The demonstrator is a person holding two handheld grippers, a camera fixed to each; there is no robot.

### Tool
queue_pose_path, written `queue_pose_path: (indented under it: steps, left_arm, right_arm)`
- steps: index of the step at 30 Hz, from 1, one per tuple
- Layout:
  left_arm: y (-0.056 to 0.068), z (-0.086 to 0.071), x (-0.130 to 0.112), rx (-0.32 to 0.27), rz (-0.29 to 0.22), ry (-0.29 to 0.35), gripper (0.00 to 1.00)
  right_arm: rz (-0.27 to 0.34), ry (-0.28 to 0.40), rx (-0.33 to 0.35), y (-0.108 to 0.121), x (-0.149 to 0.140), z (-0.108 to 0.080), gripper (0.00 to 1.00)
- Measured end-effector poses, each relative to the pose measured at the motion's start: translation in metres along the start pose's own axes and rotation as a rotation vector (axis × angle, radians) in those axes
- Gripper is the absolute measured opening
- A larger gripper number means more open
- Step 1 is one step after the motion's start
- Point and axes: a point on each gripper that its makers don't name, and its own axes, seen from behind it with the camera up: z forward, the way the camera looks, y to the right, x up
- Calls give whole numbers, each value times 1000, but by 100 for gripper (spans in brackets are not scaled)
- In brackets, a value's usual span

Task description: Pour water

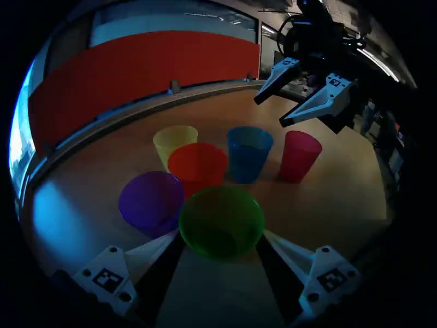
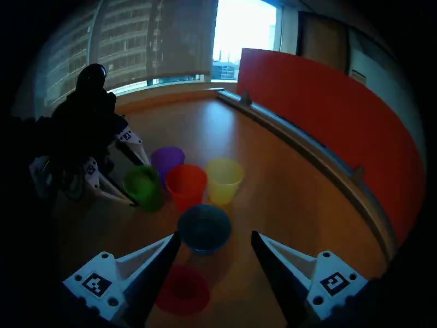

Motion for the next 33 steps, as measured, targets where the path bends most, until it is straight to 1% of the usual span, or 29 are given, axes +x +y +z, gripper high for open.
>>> queue_pose_path:
  steps: [8,18,26,33]
  left_arm:
    - [-1,-1,2,5,-6,15,87]
    - [-2,-4,6,10,-10,37,83]
    - [-2,-11,7,17,0,46,83]
    - [-1,-20,8,21,1,58,83]
  right_arm:
    - [2,-1,-1,1,-1,-1,100]
    - [5,-5,-1,1,0,-1,100]
    - [8,-12,3,1,2,2,100]
    - [2,-31,12,-3,-2,7,100]
